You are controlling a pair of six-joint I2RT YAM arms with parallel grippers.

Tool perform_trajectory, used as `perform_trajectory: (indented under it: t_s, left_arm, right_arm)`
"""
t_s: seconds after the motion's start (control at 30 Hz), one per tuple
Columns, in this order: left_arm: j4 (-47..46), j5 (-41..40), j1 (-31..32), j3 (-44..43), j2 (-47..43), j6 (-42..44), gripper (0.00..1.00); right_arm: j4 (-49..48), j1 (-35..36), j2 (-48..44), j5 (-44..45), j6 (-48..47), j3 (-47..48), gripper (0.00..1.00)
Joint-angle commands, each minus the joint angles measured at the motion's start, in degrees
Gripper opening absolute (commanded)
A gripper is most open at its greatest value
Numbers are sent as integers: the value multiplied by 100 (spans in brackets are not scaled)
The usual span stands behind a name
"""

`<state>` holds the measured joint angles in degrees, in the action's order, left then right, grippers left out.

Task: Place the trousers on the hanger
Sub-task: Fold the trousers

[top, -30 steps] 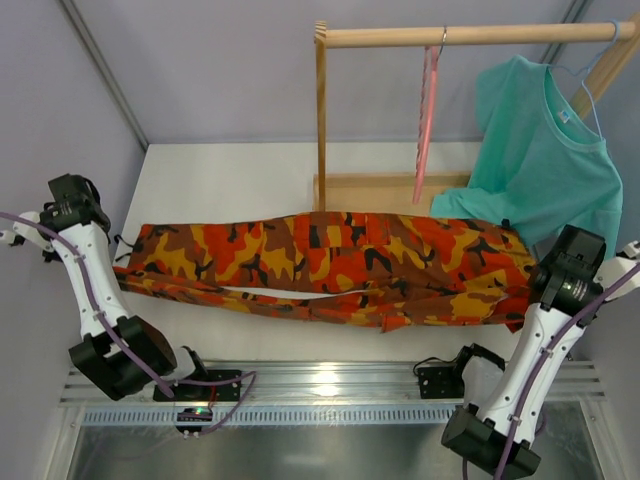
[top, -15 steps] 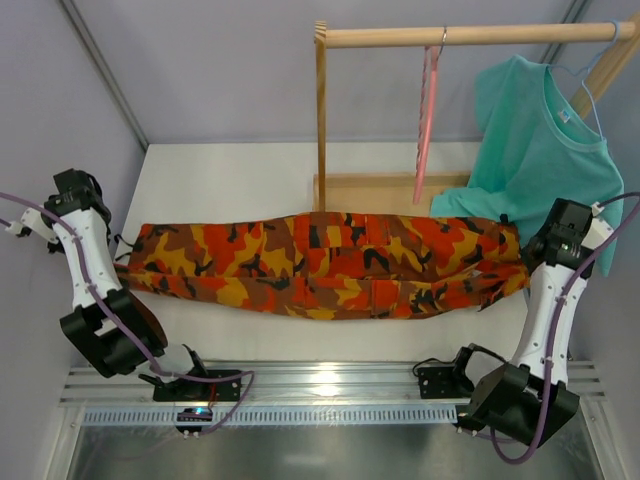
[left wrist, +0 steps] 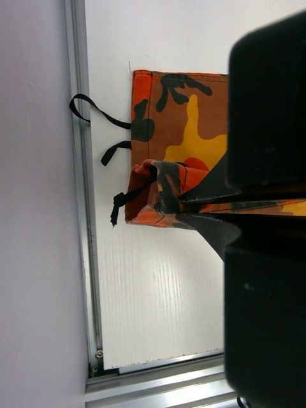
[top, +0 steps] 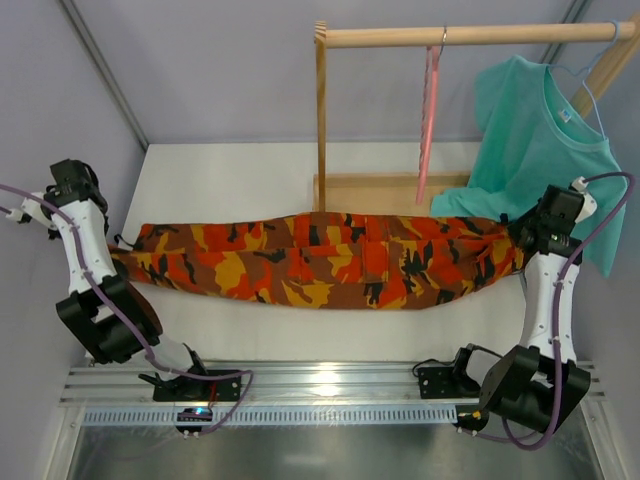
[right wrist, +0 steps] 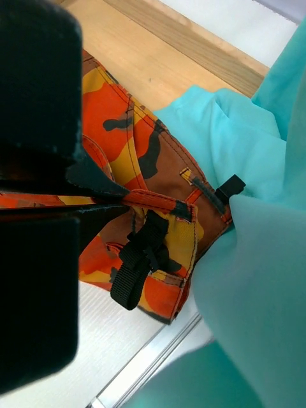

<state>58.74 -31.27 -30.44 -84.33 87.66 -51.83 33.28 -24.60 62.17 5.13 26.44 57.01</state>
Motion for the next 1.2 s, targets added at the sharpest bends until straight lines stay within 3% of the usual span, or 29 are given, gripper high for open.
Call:
perform_trajectory:
  t_s: [0.0,0.13,0.3,1.17]
  left_arm:
    - [-337,-283,-24,-452,128,95,1]
    - [-276,-424,-15,-724,348,156,0]
    - [321,-933,204,-1269,866,261,0]
    - [876,-1391,547,-1453,2061,-186,0]
  right_arm:
    - [-840,-10,58,-196,-43,345,4]
    - [-884,-10,129,-170,230,460,4]
    - [-1613,-10,-74,-188,519,275,4]
    - [-2765,78,972,-196,608,64,4]
